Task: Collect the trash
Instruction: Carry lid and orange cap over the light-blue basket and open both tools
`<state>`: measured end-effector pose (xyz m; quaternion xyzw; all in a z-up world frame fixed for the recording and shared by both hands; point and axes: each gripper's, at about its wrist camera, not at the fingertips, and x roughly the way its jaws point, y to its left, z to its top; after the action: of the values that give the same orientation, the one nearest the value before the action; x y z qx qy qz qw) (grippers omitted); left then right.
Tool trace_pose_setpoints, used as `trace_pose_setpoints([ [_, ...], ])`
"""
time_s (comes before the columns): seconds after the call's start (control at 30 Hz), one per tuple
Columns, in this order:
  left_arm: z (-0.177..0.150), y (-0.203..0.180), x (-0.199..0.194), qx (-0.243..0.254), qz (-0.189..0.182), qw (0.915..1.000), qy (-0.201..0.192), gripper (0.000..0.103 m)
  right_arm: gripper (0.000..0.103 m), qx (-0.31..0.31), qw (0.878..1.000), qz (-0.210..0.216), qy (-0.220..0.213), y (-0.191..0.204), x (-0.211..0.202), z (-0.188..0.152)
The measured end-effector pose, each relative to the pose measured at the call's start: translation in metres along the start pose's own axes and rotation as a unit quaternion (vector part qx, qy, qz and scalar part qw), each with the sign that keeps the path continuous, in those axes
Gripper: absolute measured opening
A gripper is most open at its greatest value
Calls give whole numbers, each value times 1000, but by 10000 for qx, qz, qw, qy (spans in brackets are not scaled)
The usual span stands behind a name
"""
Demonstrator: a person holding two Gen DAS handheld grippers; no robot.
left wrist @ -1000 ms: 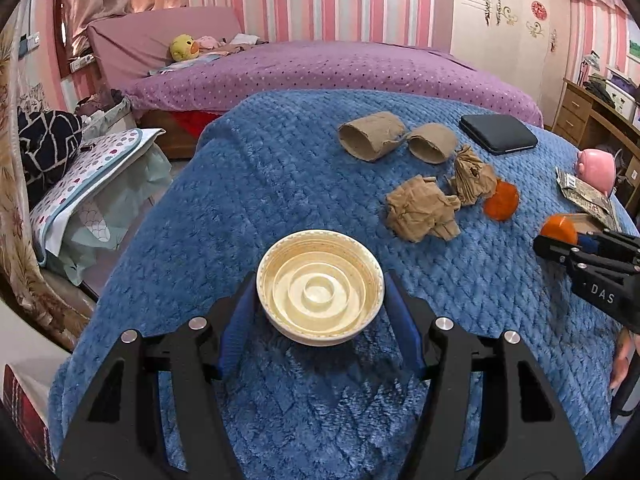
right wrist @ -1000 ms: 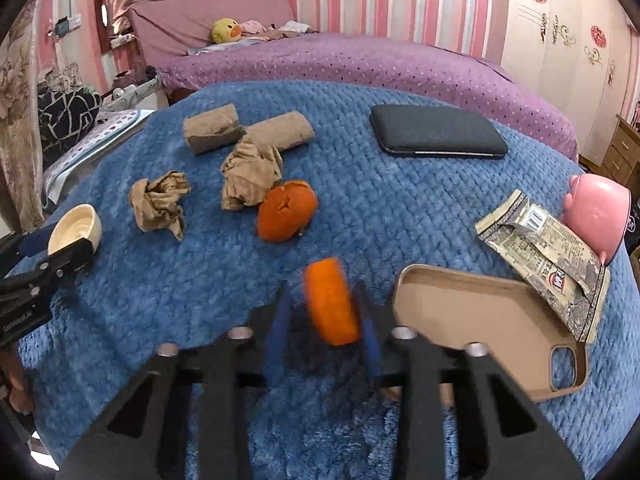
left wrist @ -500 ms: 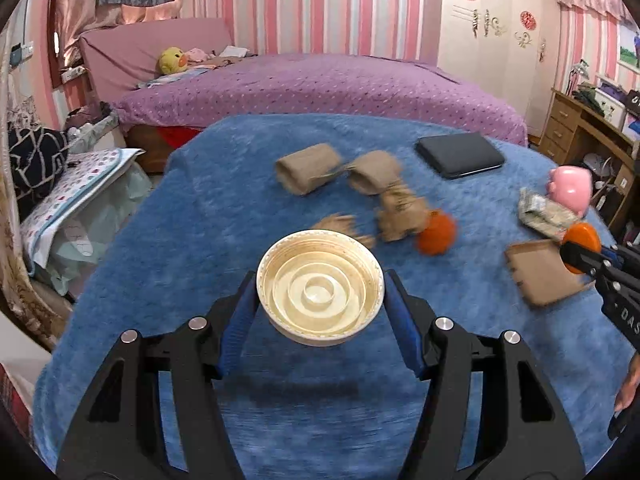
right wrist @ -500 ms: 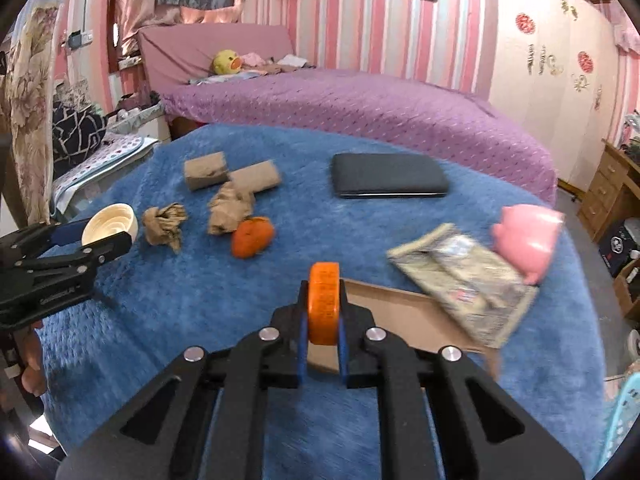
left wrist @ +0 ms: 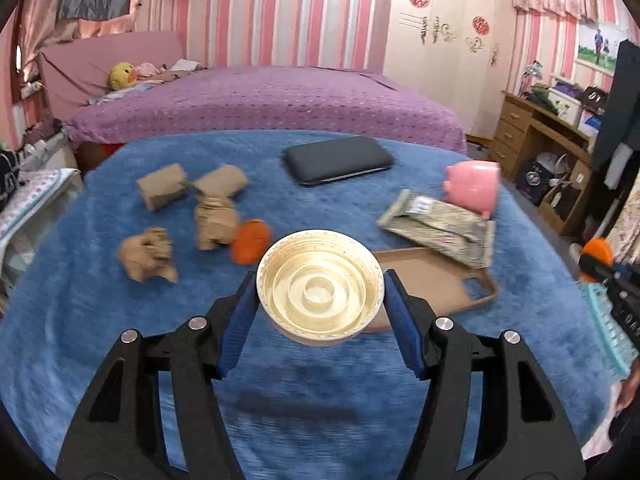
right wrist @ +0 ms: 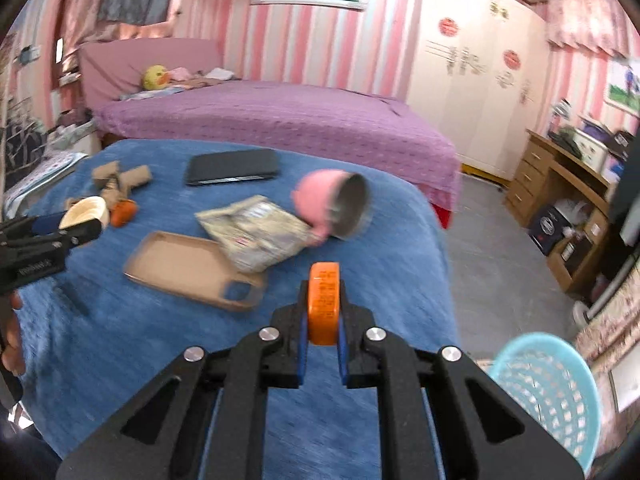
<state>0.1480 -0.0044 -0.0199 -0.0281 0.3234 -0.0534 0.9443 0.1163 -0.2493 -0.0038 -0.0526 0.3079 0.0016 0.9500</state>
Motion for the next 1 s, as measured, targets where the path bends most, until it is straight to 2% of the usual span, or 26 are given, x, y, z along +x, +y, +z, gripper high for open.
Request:
trace_pose_setpoints([
  [0.17,-10,-23,1,66,22,9999,-78,61,12,353,9992,-144,126,-45,7,-25],
  [0.4,-21,-46,8,105,-1,9999,-8,61,12,514,9979,-367,149,-87,9,-38],
  [0.57,-28,-77,8,507,108,9986,-82,61,12,714,9955,-597,200,-122,8,-48],
  [0.87,-32,-148,-1,1076,-194,9936,-266,61,12,964,9912,-872,230,-172,-2,-59],
  [1.0,-35,-194,0,1193,-525,9913,-172,61,12,1035,9894,-1000,179,-191,-9,-64],
])
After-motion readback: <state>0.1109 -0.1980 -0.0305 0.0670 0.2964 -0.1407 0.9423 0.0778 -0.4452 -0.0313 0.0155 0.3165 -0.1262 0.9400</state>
